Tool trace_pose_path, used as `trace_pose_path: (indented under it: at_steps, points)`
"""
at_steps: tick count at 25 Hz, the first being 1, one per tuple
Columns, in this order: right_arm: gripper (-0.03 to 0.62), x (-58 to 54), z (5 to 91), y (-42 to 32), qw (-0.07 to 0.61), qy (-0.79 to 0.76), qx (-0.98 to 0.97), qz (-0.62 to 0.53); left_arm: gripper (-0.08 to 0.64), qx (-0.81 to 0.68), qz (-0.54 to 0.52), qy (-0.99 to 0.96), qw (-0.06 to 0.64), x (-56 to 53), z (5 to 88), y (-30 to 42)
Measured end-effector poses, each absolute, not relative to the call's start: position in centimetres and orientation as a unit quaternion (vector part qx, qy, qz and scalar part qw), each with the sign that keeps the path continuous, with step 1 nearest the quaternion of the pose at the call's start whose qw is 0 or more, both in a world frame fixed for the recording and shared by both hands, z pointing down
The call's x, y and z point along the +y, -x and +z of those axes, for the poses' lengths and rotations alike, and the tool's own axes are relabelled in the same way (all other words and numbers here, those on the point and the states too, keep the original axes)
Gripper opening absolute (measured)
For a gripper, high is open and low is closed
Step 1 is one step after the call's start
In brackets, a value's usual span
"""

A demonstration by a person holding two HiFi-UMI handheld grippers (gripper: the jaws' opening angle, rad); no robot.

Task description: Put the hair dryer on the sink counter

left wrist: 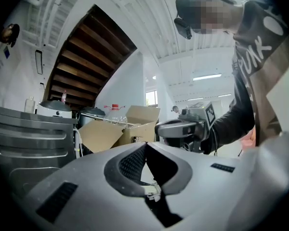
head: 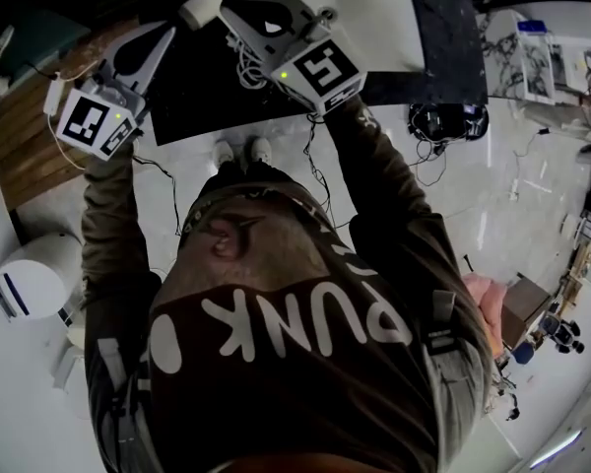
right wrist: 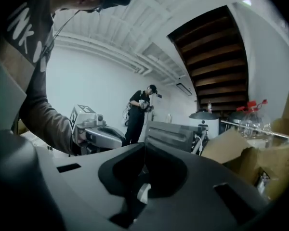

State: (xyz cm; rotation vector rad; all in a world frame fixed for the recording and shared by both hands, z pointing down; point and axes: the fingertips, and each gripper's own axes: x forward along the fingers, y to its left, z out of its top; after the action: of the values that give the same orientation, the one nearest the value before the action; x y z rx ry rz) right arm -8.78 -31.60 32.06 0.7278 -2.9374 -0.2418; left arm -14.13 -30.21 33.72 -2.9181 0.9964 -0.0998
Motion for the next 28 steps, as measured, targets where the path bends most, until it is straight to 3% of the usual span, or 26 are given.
trace_pose_path:
  at_steps: [28]
  points:
    - [0.008, -29.8, 32.0, 8.9, 0.027, -0.216, -0.971, -0.103, -0.006, 0.318, -0.032, 0.947, 0.043, -29.3, 32.0, 12.8]
